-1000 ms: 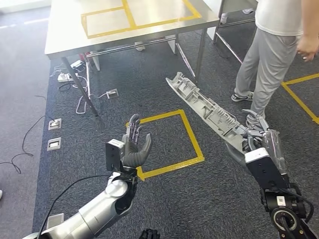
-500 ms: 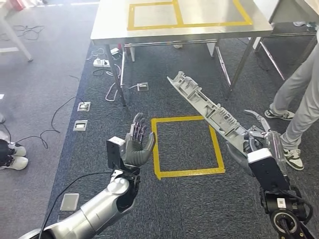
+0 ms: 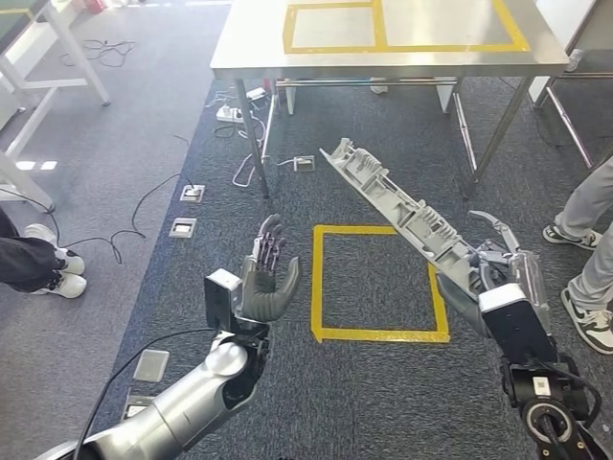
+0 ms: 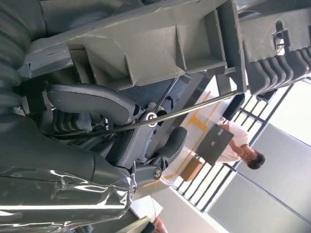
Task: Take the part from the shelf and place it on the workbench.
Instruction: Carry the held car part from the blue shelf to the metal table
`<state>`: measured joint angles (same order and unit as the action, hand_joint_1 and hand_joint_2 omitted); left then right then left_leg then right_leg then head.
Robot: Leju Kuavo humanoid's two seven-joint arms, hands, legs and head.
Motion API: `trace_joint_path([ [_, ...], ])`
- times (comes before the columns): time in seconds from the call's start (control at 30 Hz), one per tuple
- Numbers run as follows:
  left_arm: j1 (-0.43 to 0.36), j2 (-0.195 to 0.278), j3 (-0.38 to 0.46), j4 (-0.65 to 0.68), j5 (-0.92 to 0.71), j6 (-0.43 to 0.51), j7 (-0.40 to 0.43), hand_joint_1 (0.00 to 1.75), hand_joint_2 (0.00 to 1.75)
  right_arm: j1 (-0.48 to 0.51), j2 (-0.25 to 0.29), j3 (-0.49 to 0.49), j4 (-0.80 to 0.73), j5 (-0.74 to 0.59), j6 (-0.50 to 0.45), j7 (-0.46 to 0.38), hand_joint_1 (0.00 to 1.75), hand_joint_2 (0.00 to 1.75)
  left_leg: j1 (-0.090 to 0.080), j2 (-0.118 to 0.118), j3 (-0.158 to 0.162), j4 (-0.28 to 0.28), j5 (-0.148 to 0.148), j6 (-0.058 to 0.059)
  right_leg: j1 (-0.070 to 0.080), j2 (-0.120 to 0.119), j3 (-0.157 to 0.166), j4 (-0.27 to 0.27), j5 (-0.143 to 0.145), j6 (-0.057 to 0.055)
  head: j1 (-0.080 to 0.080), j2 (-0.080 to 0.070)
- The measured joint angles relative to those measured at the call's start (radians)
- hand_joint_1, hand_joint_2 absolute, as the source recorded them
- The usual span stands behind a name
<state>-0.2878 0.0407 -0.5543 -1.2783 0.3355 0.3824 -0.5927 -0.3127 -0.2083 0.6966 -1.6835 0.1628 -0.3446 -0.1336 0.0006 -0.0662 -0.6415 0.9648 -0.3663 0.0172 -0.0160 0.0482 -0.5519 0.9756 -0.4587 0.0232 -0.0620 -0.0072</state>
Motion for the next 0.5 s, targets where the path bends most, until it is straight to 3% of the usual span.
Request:
trace_joint_path([
  [0.1,0.000,0.000,0.000,0.000,-0.002,-0.003,0.007,0.00,1.75,0.001,0.000,0.000,0.005,0.000,-0.003,0.003,1.75,1.75,0.000,0.000,0.002,-0.003,0.000,-0.002,0.001,0.000,0.000,0.000,0.000,-0.001,0.000,0.000],
  [0.27,0.000,0.000,0.000,0.000,-0.014,-0.002,0.018,0.00,1.75,0.003,0.000,0.000,0.008,-0.002,-0.008,0.013,1.75,1.75,0.002,0.001,0.002,-0.004,-0.002,-0.014,0.002,-0.001,0.001,0.000,-0.001,-0.003,0.000,0.000],
  [0.5,0.000,0.000,0.000,0.000,-0.014,-0.002,0.023,0.00,1.75,0.003,0.003,0.000,0.013,-0.004,-0.009,0.014,1.75,1.75,0.000,0.000,0.002,-0.004,-0.003,-0.016,0.002,-0.001,0.002,-0.002,-0.001,-0.003,0.000,0.000],
])
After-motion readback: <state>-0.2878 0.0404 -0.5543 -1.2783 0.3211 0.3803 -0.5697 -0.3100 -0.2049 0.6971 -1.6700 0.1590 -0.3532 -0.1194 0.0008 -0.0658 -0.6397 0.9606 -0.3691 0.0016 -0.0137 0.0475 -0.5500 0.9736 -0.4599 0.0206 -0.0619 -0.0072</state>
